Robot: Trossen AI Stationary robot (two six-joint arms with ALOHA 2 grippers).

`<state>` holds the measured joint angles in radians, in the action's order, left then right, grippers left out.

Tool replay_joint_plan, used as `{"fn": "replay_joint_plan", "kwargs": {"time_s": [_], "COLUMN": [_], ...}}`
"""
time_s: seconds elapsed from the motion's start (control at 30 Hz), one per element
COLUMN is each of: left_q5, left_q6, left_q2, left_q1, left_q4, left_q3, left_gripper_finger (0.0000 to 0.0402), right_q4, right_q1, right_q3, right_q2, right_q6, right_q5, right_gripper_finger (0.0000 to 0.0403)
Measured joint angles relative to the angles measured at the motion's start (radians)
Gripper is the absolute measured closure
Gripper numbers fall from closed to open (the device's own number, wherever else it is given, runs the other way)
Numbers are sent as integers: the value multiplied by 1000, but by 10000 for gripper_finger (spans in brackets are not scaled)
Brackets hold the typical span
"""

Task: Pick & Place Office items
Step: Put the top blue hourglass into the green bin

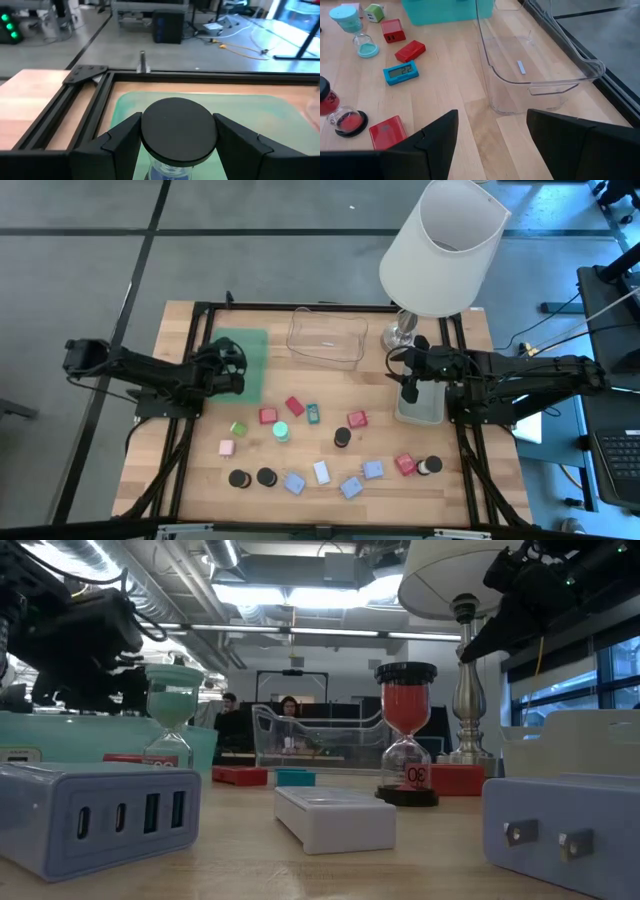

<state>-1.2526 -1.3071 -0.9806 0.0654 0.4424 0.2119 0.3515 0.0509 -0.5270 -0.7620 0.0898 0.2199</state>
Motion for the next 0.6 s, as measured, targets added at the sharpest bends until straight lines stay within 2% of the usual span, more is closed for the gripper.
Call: {"fn": "replay_joint_plan", "kwargs": {"time_s": [0.4,0.6], "left_q5": [24,20], "left_q6": [7,128], "left_q2": [0,1], "left_q1": [55,55], "left_q4": [-36,-114], "left_q3": [0,0], "left_gripper_finger": [169,138], "right_q4": [0,0], "right_q1": [0,0], "right_q3": [0,0], "right_q2": [0,0], "right_q6": [3,3], "right_q5": [0,0], "right_gripper_finger": [161,161]}}
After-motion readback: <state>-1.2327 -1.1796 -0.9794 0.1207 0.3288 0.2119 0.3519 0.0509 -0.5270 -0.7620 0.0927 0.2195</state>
